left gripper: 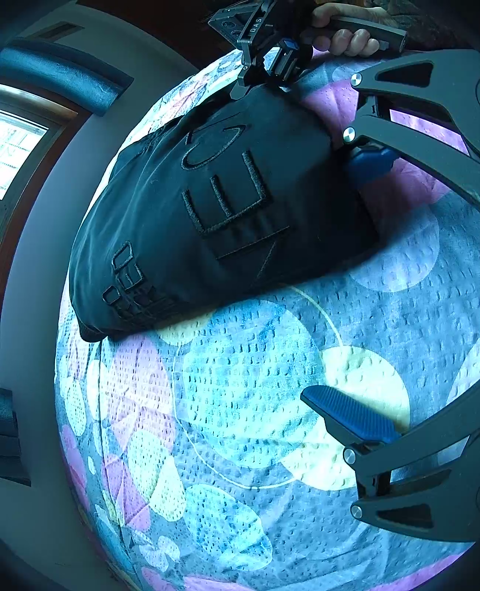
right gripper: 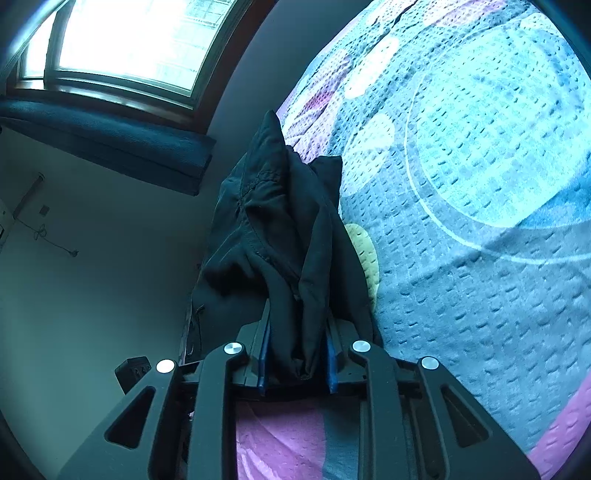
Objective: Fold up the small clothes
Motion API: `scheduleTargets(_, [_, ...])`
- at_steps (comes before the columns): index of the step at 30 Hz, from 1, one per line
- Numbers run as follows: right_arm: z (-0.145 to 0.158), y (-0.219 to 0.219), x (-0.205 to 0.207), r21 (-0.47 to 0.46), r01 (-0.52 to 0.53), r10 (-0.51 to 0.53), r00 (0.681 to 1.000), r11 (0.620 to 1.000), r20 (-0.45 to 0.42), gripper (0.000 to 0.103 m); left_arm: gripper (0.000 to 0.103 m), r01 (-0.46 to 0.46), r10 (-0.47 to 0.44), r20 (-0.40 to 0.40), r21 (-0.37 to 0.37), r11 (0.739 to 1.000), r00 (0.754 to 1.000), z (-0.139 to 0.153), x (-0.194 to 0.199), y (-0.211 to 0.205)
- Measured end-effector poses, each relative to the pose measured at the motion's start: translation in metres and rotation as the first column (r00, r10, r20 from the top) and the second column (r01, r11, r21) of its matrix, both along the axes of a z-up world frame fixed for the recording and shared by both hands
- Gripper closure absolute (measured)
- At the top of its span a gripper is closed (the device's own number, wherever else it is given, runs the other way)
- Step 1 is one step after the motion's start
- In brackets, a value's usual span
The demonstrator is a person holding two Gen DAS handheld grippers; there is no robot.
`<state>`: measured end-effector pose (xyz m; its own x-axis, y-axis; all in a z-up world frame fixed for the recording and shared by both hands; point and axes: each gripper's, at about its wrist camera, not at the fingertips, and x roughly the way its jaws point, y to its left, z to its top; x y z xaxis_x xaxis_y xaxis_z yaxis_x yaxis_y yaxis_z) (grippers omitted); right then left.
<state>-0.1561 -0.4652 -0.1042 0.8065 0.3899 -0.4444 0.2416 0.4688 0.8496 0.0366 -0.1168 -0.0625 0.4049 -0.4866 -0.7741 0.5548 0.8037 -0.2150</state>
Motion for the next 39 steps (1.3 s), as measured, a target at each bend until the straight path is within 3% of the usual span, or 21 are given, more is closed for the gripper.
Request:
scheduleTargets(23, [0.001, -0.007, -0.003, 0.049, 0.001, -0.002, 1.000, 0.999, 0.019, 0.071, 0.005, -0.006, 0.006, -0.013, -0.018, 1.000, 1.000, 0.002, 0.000, 0.001])
scheduleTargets(26, [0.006, -0.009, -0.007, 0.053, 0.004, -0.005, 1.000, 0.999, 0.009, 0.066, 0.005, -0.002, 0.000, -0.031, -0.064, 0.998, 1.000, 0.007, -0.004, 0.011])
scheduleTargets(30, [0.020, -0.015, -0.016, 0.007, 0.037, -0.037, 0.999, 0.999, 0.004, 0.043, 0.005, 0.020, -0.027, -0.040, -0.173, 0.985, 0.999, 0.024, -0.014, 0.029])
scheduleTargets(35, [0.021, -0.021, -0.010, 0.001, 0.033, -0.033, 0.999, 0.999, -0.008, 0.039, 0.005, 0.015, -0.059, -0.114, -0.348, 0.937, 0.992, 0.036, 0.001, 0.042])
scheduleTargets(39, [0.020, -0.015, 0.015, -0.044, -0.026, 0.024, 0.999, 0.999, -0.046, 0.036, 0.005, -0.012, -0.067, -0.221, -0.338, 0.941, 0.973, 0.017, 0.024, 0.025])
